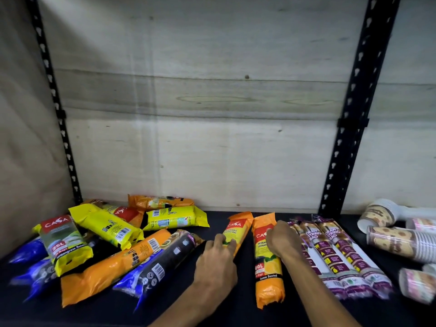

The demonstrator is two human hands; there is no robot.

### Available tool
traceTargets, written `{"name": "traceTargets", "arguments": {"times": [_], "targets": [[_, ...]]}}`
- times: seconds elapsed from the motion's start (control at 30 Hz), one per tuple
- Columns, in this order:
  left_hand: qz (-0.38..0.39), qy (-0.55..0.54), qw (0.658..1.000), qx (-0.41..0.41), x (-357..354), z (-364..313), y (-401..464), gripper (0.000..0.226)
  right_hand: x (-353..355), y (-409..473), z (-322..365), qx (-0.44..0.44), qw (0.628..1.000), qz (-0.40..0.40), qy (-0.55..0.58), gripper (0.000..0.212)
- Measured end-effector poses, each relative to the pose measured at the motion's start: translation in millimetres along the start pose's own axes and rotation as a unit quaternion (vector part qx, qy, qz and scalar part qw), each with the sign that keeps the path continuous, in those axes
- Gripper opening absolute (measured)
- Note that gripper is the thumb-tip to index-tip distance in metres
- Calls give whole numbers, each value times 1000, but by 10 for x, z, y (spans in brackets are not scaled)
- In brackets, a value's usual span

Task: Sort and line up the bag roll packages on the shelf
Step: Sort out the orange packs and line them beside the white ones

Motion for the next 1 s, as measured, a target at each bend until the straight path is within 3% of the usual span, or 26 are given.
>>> {"name": "traceTargets", "arguments": {"times": [0.37, 0.6, 0.8, 1.0], "targets": [[4, 23, 1000, -20, -94, -41, -46, 56, -28, -22, 30, 16, 999, -15, -23, 32], [-46, -86, 995, 26, -20, 97, 107, 47, 24, -199, 17, 64, 997, -26, -35, 48], [12, -139, 987, 85, -1, 234, 332, 47, 29, -367, -30, 87, 993, 14, -74, 57], [27, -167, 981, 95, -44, 185, 286, 49, 101, -412, 17, 105, 991, -14, -81, 45]]}}
Point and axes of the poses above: each hand's wrist, its own y-axis towards the middle knuckle, its own x-axis out of the back of the hand, z = x × y, the point moved 4 cm from there along y, towards the middle knuckle, and after that the axes turned 5 degrees about -z, right-handed, at the moved point
